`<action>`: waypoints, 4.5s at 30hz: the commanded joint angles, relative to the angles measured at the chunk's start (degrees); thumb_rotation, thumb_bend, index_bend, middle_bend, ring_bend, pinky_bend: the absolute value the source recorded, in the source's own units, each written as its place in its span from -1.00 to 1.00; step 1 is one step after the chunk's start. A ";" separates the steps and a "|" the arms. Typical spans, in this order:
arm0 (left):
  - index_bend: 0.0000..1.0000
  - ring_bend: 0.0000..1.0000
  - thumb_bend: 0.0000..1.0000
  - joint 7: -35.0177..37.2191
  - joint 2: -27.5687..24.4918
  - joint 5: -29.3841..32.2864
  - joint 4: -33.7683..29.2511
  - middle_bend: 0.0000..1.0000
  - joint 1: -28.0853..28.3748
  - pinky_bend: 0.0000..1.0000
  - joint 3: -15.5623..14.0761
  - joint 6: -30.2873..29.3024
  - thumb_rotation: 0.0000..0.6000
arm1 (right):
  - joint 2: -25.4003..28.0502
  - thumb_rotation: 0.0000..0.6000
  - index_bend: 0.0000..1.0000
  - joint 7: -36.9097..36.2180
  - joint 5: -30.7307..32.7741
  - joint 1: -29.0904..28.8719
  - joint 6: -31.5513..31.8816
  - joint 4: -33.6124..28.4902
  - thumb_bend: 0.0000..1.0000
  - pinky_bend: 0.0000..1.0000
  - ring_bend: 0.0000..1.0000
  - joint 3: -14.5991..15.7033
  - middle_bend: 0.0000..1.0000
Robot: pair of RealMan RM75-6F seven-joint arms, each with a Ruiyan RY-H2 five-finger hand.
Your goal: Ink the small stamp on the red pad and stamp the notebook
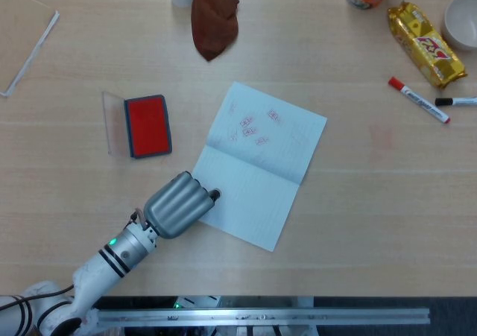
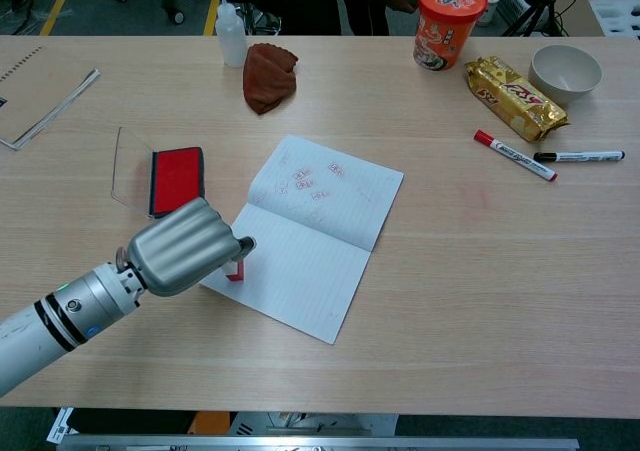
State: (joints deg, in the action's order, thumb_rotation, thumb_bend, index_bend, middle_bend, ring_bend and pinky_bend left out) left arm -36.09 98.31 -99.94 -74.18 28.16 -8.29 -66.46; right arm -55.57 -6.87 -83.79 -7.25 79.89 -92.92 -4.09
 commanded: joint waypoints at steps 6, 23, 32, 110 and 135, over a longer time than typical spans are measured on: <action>0.18 1.00 -0.24 0.37 0.62 0.22 0.91 0.98 -0.17 1.00 -0.08 0.97 1.00 | -0.01 1.00 -0.48 -0.28 0.18 0.21 0.10 0.29 -0.26 -0.18 -0.38 -0.01 -0.21; 0.17 1.00 -0.24 -0.23 1.78 0.69 1.62 0.98 -0.13 1.00 -0.08 3.51 1.00 | -0.10 1.00 -0.48 -0.62 0.34 0.60 0.27 0.76 -0.26 -0.18 -0.38 -0.03 -0.21; 0.17 0.99 -0.24 -1.07 1.02 0.68 0.24 0.98 0.10 1.00 0.33 3.72 1.00 | -0.26 1.00 -0.48 -1.07 0.49 0.71 0.26 1.26 -0.26 -0.18 -0.38 -0.13 -0.21; -0.31 0.92 -0.24 7.46 -12.46 1.18 -5.67 0.88 -3.32 1.00 2.82 -7.09 1.00 | 0.54 1.00 -0.48 -0.33 0.78 0.48 -0.30 -0.52 -0.26 -0.18 -0.37 -0.48 -0.21; -0.25 0.37 -0.24 24.02 -27.56 25.07 -21.46 0.39 -16.00 1.00 9.14 -13.69 1.00 | -3.01 1.00 -0.39 1.31 -3.90 -0.30 -0.23 3.78 -0.26 -0.18 -0.37 1.47 -0.20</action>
State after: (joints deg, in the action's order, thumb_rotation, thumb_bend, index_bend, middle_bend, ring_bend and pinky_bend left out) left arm -12.56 70.88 -74.81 -95.78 12.81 1.21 -79.45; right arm -57.91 -5.20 -86.85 -7.49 79.18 -89.88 -2.93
